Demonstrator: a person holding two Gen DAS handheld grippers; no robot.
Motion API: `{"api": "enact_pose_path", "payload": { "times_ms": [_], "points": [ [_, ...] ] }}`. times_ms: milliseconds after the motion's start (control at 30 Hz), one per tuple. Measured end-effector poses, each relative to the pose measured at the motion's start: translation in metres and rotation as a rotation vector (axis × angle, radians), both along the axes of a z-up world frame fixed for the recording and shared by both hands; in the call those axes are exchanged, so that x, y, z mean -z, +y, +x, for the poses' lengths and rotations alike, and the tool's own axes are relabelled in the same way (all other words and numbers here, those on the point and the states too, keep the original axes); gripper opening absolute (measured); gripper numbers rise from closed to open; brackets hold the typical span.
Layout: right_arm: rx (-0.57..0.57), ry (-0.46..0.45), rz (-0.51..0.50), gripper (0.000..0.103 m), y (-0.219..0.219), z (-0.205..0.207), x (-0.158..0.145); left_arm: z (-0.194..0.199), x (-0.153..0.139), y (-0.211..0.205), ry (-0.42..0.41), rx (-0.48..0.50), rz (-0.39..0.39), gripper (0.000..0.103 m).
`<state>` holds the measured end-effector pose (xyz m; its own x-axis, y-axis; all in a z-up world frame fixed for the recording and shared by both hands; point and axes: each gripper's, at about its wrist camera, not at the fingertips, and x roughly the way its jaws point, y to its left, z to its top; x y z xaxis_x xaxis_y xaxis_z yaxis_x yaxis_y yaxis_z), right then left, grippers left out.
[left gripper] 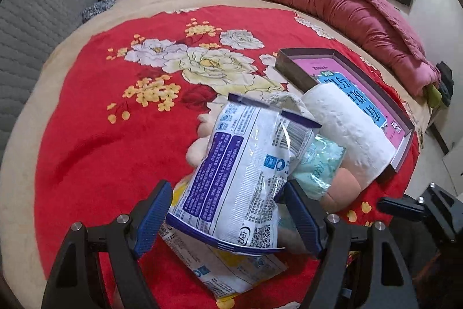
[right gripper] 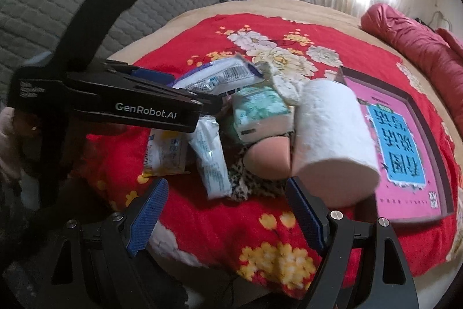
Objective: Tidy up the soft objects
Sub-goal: 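Grasp the blue-white snack bag with left tool while right tool grasps a small white packet, then carry the snack bag with left tool while right tool carries the packet over the pink tray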
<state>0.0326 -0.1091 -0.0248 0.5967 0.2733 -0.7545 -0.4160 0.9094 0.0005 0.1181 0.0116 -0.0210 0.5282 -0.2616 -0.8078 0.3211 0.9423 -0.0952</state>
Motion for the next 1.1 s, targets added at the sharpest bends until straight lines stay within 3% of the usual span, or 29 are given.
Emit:
{"api": "enact_pose_path", "payload": {
  "times_ms": [67, 233, 333, 400, 567, 633, 833, 1100],
  "points": [
    [-0.004, -0.002, -0.01, 0.083, 0.005, 0.007, 0.004, 0.004, 0.004, 0.001, 0.015, 0.008, -0.004, 0.077],
    [-0.054, -0.034, -0.02, 0.059, 0.018, 0.018, 0.008, 0.008, 0.013, 0.007, 0.037, 0.005, -0.034, 0.073],
    [-0.086, -0.041, -0.048, 0.041, 0.025, 0.02, 0.012, 0.011, 0.013, 0.012, 0.038, -0.007, -0.073, 0.07],
    [-0.116, -0.026, -0.069, 0.021, 0.031, 0.022, 0.019, 0.012, 0.012, 0.016, 0.042, -0.015, -0.113, 0.069],
    [-0.153, -0.05, -0.067, 0.018, 0.032, 0.02, 0.023, 0.009, 0.01, 0.02, 0.035, -0.024, -0.142, 0.065],
    [-0.147, -0.049, -0.056, 0.017, 0.029, 0.021, 0.022, 0.007, 0.01, 0.021, 0.036, -0.031, -0.149, 0.05],
    [-0.13, -0.065, -0.032, 0.017, 0.016, 0.014, 0.013, 0.002, 0.005, 0.029, 0.031, -0.062, -0.237, 0.047],
    [-0.116, -0.096, 0.006, 0.017, 0.005, 0.012, 0.001, -0.011, -0.011, 0.03, -0.011, -0.082, -0.233, 0.047]
  ]
}}
